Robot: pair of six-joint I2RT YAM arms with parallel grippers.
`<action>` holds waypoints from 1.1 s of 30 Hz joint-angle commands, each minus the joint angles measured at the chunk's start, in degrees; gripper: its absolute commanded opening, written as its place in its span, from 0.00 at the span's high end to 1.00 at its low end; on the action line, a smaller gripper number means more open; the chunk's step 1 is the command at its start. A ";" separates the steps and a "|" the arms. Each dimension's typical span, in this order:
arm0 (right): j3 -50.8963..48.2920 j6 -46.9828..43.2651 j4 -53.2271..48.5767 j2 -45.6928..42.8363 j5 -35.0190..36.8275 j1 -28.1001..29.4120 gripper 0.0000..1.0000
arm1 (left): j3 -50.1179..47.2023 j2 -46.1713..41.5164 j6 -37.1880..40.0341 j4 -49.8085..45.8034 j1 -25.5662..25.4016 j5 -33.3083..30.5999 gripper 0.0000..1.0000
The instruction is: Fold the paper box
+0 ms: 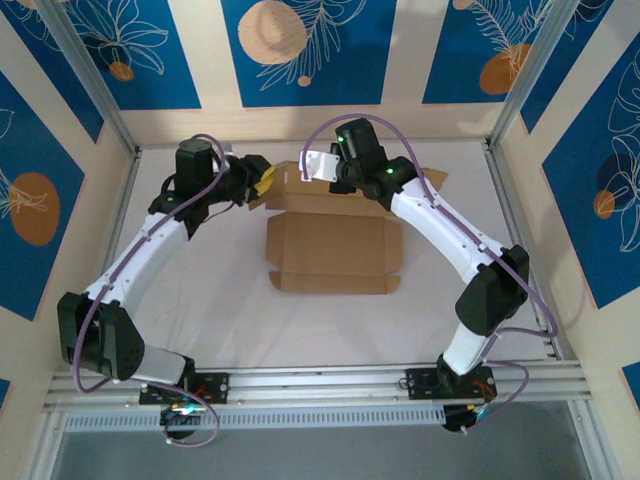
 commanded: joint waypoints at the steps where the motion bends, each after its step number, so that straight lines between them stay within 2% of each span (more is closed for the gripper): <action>1: 2.50 1.74 2.54 0.57 0.41 0.06 1.00 | -0.93 1.68 0.33 2.01 -2.52 3.42 0.68; 6: 3.64 2.17 2.23 1.19 0.34 0.49 1.00 | -1.10 3.61 1.00 2.49 -4.15 3.66 0.63; 10: 3.72 1.86 1.72 0.85 0.20 0.94 1.00 | 0.21 4.31 4.63 -0.68 -3.86 2.05 0.62; 16: 2.45 0.15 1.90 -1.23 1.01 0.86 1.00 | 3.67 3.58 9.19 -6.50 0.07 -0.89 0.54; 19: 1.57 -0.89 2.41 -2.66 1.34 0.72 1.00 | 7.29 2.36 11.24 -8.51 2.51 -0.52 0.52; 25: 0.97 -1.90 1.81 -4.54 2.24 0.42 1.00 | 20.17 -0.61 21.53 -20.26 4.65 -5.94 0.49; 28: 1.20 -1.53 1.12 -4.71 2.62 0.68 1.00 | 22.85 -0.16 19.57 -20.28 4.56 -2.71 0.49; 33: 2.13 -1.14 0.45 -3.96 3.27 1.16 1.00 | 20.52 1.50 12.38 -14.58 4.36 2.69 0.49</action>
